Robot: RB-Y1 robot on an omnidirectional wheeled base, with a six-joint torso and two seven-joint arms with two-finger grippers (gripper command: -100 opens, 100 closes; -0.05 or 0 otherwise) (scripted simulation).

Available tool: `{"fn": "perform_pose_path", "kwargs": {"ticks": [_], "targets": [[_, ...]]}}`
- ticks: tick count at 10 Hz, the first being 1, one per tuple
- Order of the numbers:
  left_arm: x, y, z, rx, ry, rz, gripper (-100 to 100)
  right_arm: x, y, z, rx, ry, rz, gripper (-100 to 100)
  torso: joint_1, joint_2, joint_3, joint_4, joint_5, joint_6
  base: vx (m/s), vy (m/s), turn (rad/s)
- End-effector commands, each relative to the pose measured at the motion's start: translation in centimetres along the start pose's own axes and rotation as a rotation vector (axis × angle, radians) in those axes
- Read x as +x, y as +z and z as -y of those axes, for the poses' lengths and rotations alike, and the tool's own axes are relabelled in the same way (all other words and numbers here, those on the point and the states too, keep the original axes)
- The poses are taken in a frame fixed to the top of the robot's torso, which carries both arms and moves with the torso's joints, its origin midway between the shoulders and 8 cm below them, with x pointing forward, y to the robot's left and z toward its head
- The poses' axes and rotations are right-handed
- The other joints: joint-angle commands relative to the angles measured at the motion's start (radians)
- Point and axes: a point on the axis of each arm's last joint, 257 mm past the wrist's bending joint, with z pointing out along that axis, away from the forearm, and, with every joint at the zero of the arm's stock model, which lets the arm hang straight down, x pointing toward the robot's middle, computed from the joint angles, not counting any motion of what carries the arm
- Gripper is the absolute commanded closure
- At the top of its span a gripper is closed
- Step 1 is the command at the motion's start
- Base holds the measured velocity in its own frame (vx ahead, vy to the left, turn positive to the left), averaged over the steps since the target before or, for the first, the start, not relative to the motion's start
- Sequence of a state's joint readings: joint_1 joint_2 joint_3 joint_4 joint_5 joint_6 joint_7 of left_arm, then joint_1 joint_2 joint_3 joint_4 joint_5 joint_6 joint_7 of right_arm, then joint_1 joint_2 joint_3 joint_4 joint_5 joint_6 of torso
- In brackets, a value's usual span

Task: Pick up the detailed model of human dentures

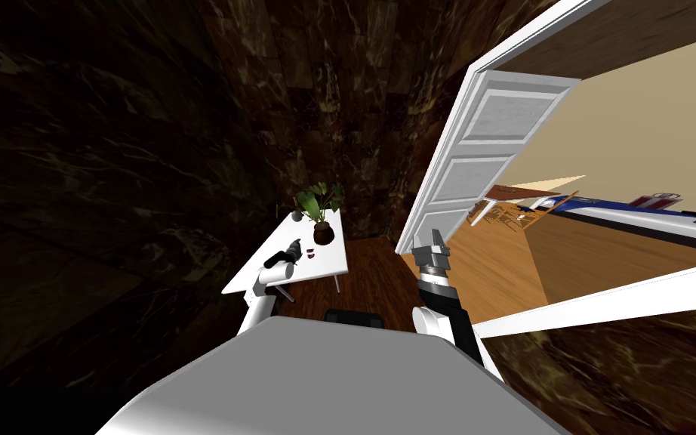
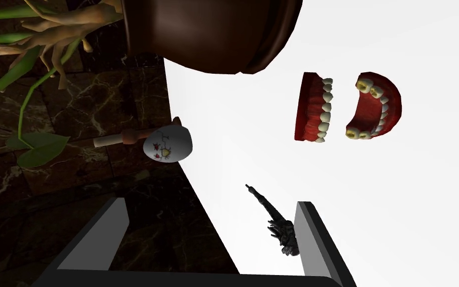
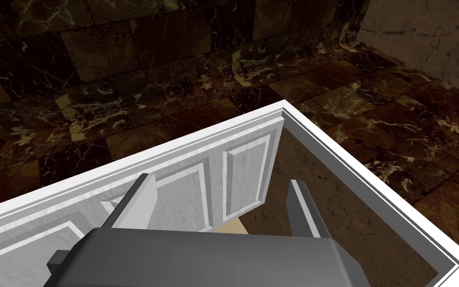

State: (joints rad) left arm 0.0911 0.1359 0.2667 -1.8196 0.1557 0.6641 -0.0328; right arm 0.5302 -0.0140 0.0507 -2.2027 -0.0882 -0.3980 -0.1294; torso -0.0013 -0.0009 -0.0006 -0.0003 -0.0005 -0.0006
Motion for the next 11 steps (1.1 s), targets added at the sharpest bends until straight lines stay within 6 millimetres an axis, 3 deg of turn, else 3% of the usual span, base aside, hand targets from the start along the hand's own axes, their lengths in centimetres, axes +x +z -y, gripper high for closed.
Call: {"fn": "perform_pose_path", "kwargs": {"ticks": [1, 11], "targets": [[-0.3, 0.4, -1.4, -0.054, -0.008, 0.005, -100, 0.0, 0.0, 0.0, 0.0, 0.0, 0.0, 0, 0.0, 0.0, 0.0, 0.0, 0.0, 0.0, 0.023, -0.029, -0.039], [-2.4, 1.5, -7.5, -0.319, -0.04, 0.031, -100, 0.0, 0.0, 0.0, 0.0, 0.0, 0.0, 0, 0.0, 0.0, 0.0, 0.0, 0.0, 0.0, 0.029, -0.03, -0.036]]}}
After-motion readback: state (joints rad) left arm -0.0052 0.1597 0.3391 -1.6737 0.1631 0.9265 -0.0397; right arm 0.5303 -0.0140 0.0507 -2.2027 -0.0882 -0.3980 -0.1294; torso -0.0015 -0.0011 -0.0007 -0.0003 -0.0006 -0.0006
